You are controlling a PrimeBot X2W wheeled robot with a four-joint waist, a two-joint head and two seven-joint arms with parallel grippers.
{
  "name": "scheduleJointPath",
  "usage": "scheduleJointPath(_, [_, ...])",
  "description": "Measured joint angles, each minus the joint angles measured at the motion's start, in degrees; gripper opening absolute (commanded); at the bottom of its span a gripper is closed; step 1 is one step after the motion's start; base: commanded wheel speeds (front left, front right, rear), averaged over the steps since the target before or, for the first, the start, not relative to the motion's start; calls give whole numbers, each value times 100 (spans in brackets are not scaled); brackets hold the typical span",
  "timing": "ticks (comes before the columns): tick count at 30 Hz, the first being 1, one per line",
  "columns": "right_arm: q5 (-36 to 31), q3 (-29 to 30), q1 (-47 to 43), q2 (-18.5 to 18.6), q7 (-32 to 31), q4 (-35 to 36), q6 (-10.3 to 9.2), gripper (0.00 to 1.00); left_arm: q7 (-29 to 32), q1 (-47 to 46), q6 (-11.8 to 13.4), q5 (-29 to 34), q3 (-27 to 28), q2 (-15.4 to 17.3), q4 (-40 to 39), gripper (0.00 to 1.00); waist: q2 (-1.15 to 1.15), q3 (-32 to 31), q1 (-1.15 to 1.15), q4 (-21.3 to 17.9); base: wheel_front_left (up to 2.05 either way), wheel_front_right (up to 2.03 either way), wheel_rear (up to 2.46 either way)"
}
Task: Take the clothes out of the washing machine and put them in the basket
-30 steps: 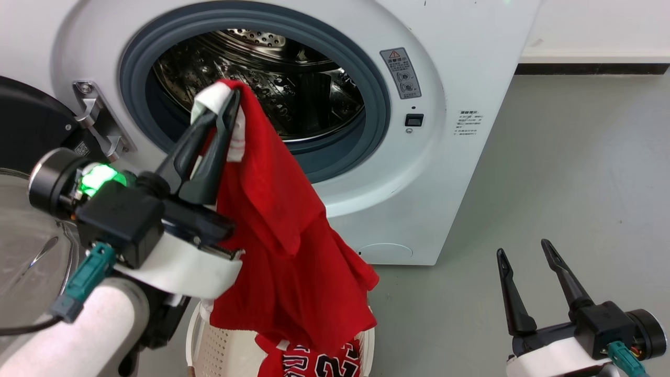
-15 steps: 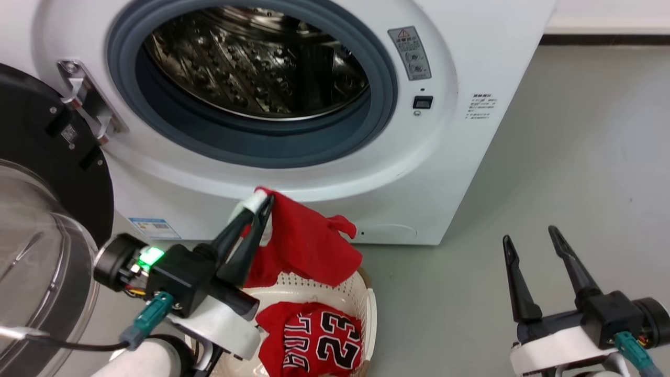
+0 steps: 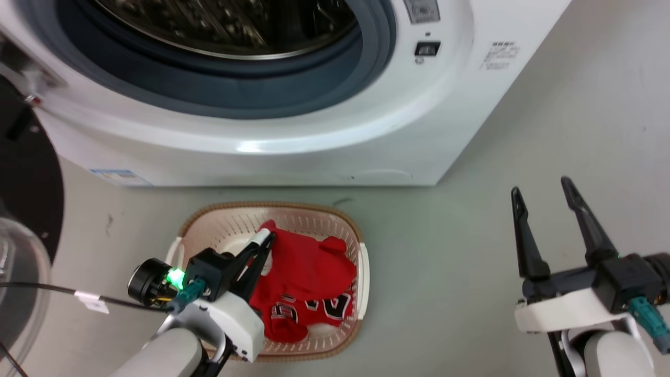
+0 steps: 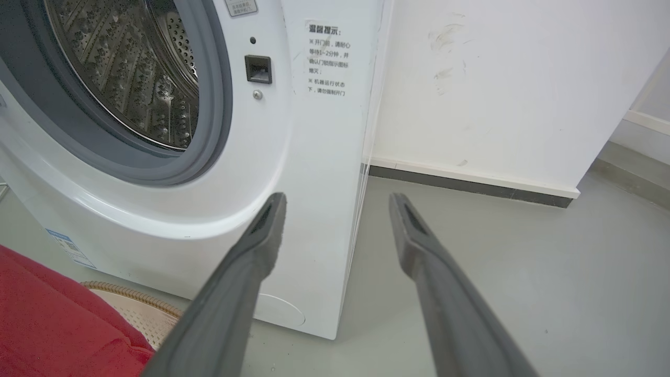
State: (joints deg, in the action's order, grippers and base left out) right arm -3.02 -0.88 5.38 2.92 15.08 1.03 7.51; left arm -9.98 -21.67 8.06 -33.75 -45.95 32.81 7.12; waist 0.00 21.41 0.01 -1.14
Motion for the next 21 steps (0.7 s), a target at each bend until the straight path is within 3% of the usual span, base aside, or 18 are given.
scheduleJointPath(12, [3, 116, 603, 0, 0, 204, 0, 100, -183, -1087, -935, -83, -255, -921, 3232, 0, 0, 1188, 0, -249, 0, 0, 0])
scheduleJointPath(21, [97, 216, 920, 0, 0, 330, 0, 100, -113, -1982, -1345, -34, -450, -1491, 5344, 0, 0, 2055, 1, -434, 0, 0, 0])
